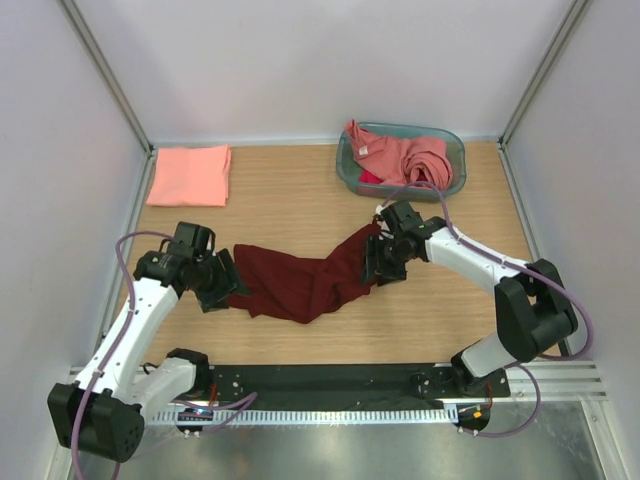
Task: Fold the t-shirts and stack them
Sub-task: Flatten the tshirt out
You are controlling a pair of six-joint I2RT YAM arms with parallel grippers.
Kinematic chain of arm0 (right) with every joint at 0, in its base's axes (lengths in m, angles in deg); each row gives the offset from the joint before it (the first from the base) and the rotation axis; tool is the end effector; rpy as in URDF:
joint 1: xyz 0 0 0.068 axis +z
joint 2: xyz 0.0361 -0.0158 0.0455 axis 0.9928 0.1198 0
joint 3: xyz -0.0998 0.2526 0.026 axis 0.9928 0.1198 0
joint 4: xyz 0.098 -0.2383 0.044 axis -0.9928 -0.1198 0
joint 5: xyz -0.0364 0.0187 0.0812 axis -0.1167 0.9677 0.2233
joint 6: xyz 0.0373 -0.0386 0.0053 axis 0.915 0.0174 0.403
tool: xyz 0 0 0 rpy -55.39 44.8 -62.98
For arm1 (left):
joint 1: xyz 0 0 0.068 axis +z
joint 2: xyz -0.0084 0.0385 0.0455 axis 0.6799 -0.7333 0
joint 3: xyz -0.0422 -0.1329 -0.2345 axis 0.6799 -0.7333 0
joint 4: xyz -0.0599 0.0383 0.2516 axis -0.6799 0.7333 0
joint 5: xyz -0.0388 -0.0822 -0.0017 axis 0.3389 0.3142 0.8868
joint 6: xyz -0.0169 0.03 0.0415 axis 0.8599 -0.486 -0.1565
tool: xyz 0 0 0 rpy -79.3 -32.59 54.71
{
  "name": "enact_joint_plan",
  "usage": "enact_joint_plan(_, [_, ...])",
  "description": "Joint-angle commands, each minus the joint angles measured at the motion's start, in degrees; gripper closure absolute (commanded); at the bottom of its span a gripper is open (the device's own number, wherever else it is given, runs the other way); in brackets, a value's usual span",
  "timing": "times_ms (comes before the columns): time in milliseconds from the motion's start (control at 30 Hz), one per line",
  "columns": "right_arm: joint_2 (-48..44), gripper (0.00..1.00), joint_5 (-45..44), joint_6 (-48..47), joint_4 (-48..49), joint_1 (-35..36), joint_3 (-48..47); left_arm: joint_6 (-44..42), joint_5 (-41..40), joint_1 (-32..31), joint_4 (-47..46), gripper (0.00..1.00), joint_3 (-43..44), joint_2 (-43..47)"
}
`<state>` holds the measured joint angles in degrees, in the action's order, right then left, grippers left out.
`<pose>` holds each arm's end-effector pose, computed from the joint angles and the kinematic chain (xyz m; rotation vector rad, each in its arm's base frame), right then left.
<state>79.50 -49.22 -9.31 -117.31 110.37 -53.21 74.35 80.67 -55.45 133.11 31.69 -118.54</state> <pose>0.2469 0.1384 0.2068 -0.0932 2.8380 0.6319 0.1586 -0.0420 0.2631 -0.7066 2.7498 -0.4948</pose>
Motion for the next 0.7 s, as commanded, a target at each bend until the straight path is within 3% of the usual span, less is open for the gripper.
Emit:
enact_joint_plan(0, [0.98, 0.44, 1.92, -2.04, 3.53, 0.88, -1.82, 0.94, 1.93, -0.12, -3.09, 0.39, 0.84, 0.09])
enact_joint_plan(100, [2.66, 0.46, 2.53, -3.10, 3.88, 0.97, -2.00, 0.77, 1.94, -0.12, -2.74, 0.39, 1.55, -0.09])
enact_joint_plan(233, [3.62, 0.61, 4.12, -2.66, 4.93, 1.23, -1.64, 0.51, 1.50, -0.12, -2.39, 0.39, 1.46, 0.44])
enact_joint_plan(300, [3.71, 0.62, 4.99, -2.57, 5.64, 1.41, -1.12, 0.42, 1.41, -0.12, -2.30, 0.39, 1.11, 0.62])
enact_joint_plan(400, [3.71, 0.83, 4.73, -2.75, 5.21, 1.41, -2.08, 0.33, 1.32, -0.12, -2.39, 0.39, 1.02, 0.53])
enact_joint_plan(433, [3.63, 0.99, 3.69, -3.18, 2.85, 1.67, -2.60, 0.24, 1.32, -0.12, -2.39, 0.39, 1.02, 0.44])
enact_joint_plan(667, [-5.68, 0.99, -4.22, -3.28, -15.87, 6.84, -13.39, -0.64, -0.61, -0.12, -1.60, 0.39, 1.90, 0.53])
